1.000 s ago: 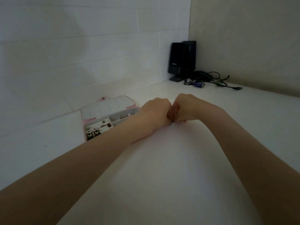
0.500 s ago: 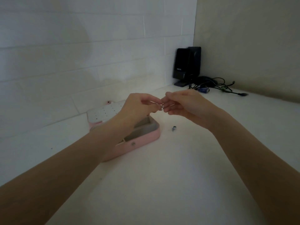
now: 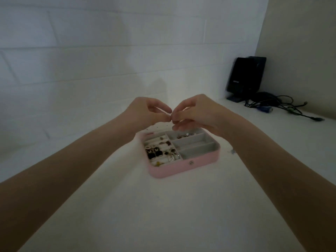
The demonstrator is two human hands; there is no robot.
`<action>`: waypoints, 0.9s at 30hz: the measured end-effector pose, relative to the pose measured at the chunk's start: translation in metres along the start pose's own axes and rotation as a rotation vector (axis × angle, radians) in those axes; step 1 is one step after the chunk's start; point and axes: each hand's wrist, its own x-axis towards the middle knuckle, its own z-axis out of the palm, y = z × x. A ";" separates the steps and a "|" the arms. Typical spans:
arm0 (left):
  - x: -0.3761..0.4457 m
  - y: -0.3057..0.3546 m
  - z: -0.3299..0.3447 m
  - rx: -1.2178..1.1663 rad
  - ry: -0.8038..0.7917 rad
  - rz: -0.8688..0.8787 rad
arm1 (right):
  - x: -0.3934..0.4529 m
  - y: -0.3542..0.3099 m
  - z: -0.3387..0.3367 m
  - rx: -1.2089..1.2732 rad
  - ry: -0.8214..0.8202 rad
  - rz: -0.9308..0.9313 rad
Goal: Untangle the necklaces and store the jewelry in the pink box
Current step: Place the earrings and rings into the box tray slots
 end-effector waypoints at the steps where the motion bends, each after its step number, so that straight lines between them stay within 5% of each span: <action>1: -0.001 -0.005 -0.007 0.024 -0.035 -0.016 | 0.004 -0.003 0.007 -0.058 -0.033 0.020; 12: 0.005 -0.044 -0.034 -0.109 0.033 -0.017 | 0.037 0.000 0.040 -0.038 -0.014 -0.063; 16: 0.002 -0.052 -0.038 0.022 -0.003 0.125 | 0.039 0.000 0.027 -0.197 -0.151 -0.049; 20: -0.005 -0.066 -0.043 0.412 -0.065 0.348 | 0.043 -0.013 0.026 -0.509 -0.406 -0.032; 27: -0.005 -0.069 -0.040 0.528 -0.091 0.365 | 0.056 -0.022 0.047 -0.743 -0.522 0.030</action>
